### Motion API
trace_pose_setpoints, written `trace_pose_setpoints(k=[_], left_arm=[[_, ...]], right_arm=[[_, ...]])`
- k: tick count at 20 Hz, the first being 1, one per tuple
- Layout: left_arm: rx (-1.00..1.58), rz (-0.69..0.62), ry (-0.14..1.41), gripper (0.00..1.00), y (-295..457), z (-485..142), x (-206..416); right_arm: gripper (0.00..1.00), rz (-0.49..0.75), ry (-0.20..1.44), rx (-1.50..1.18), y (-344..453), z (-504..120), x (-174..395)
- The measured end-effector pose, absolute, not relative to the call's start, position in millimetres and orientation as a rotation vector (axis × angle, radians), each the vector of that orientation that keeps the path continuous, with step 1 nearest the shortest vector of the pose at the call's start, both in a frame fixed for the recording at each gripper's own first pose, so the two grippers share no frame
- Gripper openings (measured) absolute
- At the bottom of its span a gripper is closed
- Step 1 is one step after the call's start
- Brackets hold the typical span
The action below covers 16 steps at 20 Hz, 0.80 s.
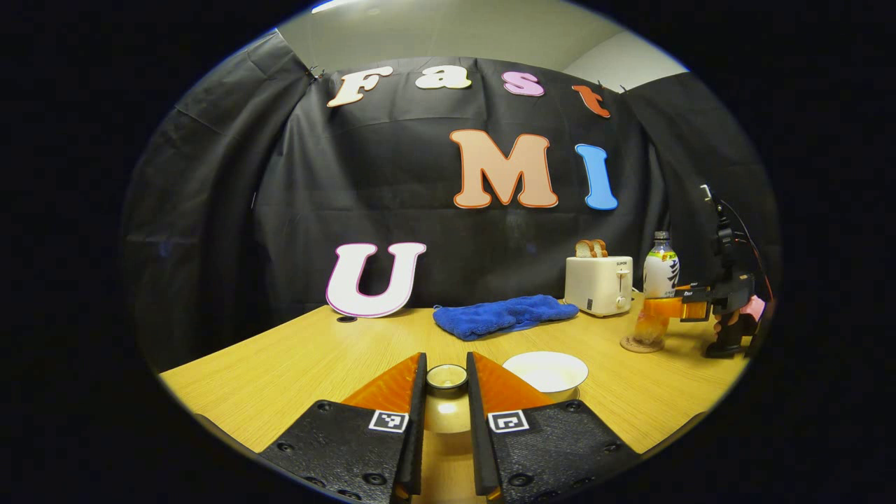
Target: Open the teacup lid with one hand, grasp the water bottle and pour water into the teacup with the other hand; after pouring, place the water bottle on the coaster and then close the teacup lid.
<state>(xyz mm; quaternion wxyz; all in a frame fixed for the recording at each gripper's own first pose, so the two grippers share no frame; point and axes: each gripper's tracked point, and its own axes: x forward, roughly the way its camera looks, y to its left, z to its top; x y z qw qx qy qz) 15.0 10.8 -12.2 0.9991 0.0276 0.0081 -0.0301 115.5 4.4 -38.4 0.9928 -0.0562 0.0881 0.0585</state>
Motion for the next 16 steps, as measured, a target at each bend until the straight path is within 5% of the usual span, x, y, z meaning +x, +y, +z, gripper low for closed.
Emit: trace_pose_setpoints(k=[6, 7, 9, 11, 13, 15, 16], left_arm=[[0.055, -0.06, 0.015, 0.27, 11, -12, 15], [0.055, -0.06, 0.016, 0.27, 11, -12, 15], [0.055, -0.06, 0.016, 0.27, 11, -12, 15], [0.055, -0.06, 0.016, 0.27, 11, -12, 16], [0.055, -0.06, 0.016, 0.27, 11, -12, 15], [0.055, -0.06, 0.016, 0.27, 10, -13, 16], [0.055, -0.06, 0.016, 0.27, 11, -13, 16]], right_arm=[[0.7, 0.116, 0.15, -0.071, 2, -37, 110], [0.83, 0.113, 0.149, -0.066, 0, -37, 109], [0.8, 0.109, 0.155, -0.059, -1, -42, 105], [0.94, 0.11, 0.141, -0.039, -3, -39, 101], [0.86, 0.11, 0.131, -0.035, -5, -35, 101], [0.93, 0.105, 0.12, -0.031, -5, -36, 91], [0.85, 0.1, 0.115, -0.029, -6, -35, 87]])
